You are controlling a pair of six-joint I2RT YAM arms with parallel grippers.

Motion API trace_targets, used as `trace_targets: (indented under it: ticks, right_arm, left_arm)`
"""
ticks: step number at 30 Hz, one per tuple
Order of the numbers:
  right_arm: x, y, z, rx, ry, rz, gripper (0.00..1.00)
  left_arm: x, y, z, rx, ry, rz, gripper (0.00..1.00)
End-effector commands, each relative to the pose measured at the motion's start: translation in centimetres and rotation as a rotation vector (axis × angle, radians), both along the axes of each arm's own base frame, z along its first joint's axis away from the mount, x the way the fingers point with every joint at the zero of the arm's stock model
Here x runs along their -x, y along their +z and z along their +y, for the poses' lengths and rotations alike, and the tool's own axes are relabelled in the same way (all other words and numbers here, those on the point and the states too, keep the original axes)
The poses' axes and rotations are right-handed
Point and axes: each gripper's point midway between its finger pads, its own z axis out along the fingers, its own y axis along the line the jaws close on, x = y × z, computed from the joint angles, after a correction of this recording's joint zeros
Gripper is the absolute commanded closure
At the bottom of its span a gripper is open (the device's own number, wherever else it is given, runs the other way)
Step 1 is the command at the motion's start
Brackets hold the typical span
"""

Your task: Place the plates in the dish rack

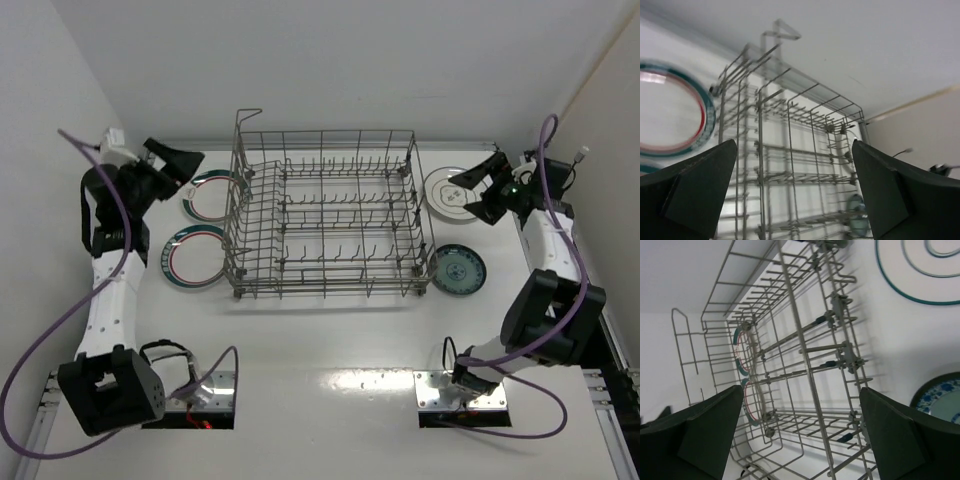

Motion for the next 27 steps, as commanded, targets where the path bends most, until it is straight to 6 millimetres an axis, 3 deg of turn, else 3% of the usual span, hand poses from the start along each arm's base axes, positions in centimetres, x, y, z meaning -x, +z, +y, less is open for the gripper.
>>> trace_targets:
  ticks: [1,3,7,8,10,13,20,21,23,24,25,27]
  right_arm:
    - [-1.0,-0.1,-2.9,0.021,-0.103,0.037,0.00]
    - [-1.5,-1.4,-5.7,0.011,-0.155,0.073,0.00]
    - [-1.1,-5.1,-10.6,-0.036,-0.267,0.188,0.00]
    - [-1.4,-5.3,-11.1,-0.022,-0.272,0.189,0.00]
    - [-1.4,-7.3,-12.3,-0.008,-0.305,0.250,0.00]
    - [-1.6,-9.4,-13.0,-0.002,-0.327,0.302,0.05]
    - [-4.1,-12.1,-14.8,-0.026,-0.378,0.310,0.13]
    - [-4.4,-13.5,-15.0,-0.037,-0.377,0.335,0.16]
    - [-5.3,-13.4,-15.6,-0.036,-0.360,0.339,0.20]
    - [-5.7,-15.0,-15.2,-0.039,-0.336,0.375,0.23]
    - [-6.8,-14.3,-15.9,-0.032,-0.337,0.358,0.23]
    - [-8.0,-14.4,-15.3,-0.027,-0.305,0.374,0.24]
  left_arm:
    - [-0.1,7.2,-2.3,-0.348,0.000,-0.194,0.01]
    - [-0.4,5.4,-2.1,-0.459,0.007,-0.131,0.01]
    - [-0.6,1.2,-2.1,-0.485,0.027,-0.083,0.01]
    - [-0.5,1.1,-2.1,-0.487,0.032,-0.103,0.01]
    - [-0.3,-2.0,-2.1,-0.492,0.017,-0.051,0.01]
    - [-0.5,-3.9,-2.0,-0.506,0.004,-0.013,0.01]
    - [-0.4,-3.9,-2.5,-0.511,-0.027,-0.023,0.01]
    - [-0.3,-4.1,-2.5,-0.510,-0.029,-0.014,0.01]
    - [-0.4,-4.1,-2.2,-0.513,-0.012,-0.009,0.01]
    - [-0.2,-3.7,-2.2,-0.515,-0.009,-0.019,0.01]
    - [-0.2,-3.7,-2.2,-0.515,-0.009,-0.020,0.01]
    - [-0.2,-3.7,-2.2,-0.515,-0.009,-0.020,0.01]
